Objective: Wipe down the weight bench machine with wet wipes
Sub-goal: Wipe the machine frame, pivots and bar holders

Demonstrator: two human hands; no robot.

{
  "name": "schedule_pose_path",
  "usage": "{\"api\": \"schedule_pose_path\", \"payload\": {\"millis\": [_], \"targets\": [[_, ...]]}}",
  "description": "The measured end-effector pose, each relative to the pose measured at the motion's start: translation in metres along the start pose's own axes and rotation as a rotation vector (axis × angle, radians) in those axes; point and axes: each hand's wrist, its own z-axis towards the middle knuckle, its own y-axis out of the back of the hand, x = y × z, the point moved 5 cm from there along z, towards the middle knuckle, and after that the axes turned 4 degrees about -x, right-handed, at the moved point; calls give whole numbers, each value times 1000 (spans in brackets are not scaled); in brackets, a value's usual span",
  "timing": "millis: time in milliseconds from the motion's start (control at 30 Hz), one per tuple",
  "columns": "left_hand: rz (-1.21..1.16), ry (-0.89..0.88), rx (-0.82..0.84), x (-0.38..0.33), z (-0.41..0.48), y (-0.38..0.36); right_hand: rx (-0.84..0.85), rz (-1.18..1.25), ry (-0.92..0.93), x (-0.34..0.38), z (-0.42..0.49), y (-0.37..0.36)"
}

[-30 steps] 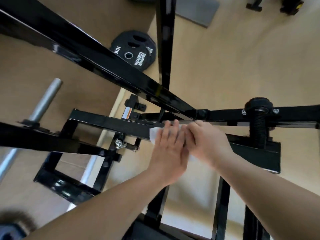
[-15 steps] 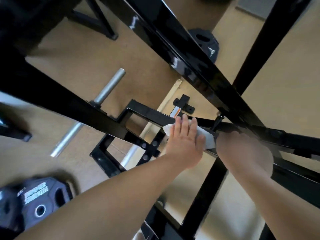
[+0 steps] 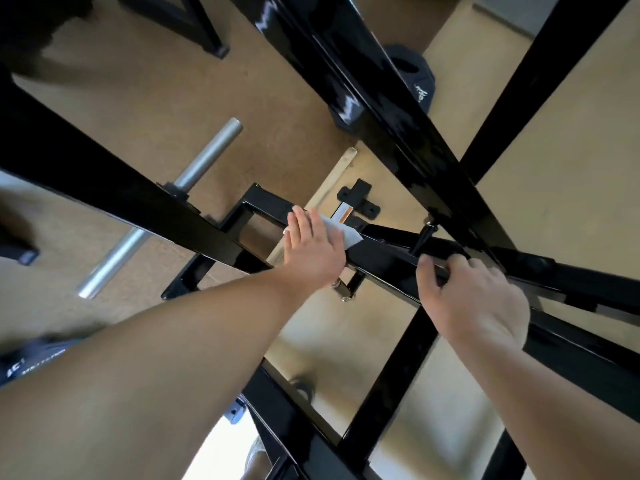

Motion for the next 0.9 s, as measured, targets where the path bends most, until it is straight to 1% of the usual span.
{"api": "schedule_pose_path", "payload": {"millis": [67, 133, 167, 200, 233, 267, 300, 367, 400, 433, 467, 500, 567, 600, 633, 667, 700, 733, 800, 833, 867, 900], "targets": [[33, -240, -23, -32, -39, -15, -26, 27, -10, 0, -1, 1], [137, -514, -12, -54, -78, -24, -47, 58, -31, 0, -1, 2], [193, -613, 2, -56, -86, -26, -42, 73, -45, -1, -1, 2], [226, -677, 11, -54, -83, -25, -38, 88, -50, 0, -1, 2], [235, -694, 13, -50, -74, -22, -39, 99, -47, 1, -1, 2], [221, -660, 20, -43, -58, -19, -41, 106, -40, 1, -2, 3], [193, -572, 31, -35, -40, -15, -40, 112, -36, 0, -2, 4], [131, -334, 31, -20, -10, -6, -42, 130, -34, -1, -2, 5], [115, -243, 18, -17, -4, -6, -40, 141, -28, 0, -2, 6], [112, -195, 8, -22, -7, -8, -39, 165, -22, 1, -2, 8], [117, -202, 6, -33, -17, -13, -38, 218, -19, 0, -1, 9], [124, -277, 13, -51, -34, -19, -26, 317, -24, -3, 0, 10], [152, -558, 14, -90, -86, -35, -18, 596, -38, -18, -5, 18], [179, -674, 1, -102, -109, -41, -76, 684, -9, -29, -11, 26], [196, -731, -11, -108, -120, -45, -164, 656, 49, -43, -19, 38], [187, -729, -7, -112, -122, -45, -246, 525, 99, -62, -27, 49], [170, -680, 3, -116, -118, -45, -310, 361, 122, -84, -36, 59], [149, -599, 3, -121, -117, -45, -339, 208, 104, -108, -44, 70], [113, -426, -16, -138, -124, -49, -334, 13, -19, -159, -63, 86], [105, -406, -28, -156, -135, -53, -317, -7, -103, -180, -70, 89], [102, -454, -33, -180, -152, -59, -291, 29, -187, -197, -77, 88], [115, -553, -24, -206, -174, -68, -266, 122, -258, -207, -82, 83]]}}
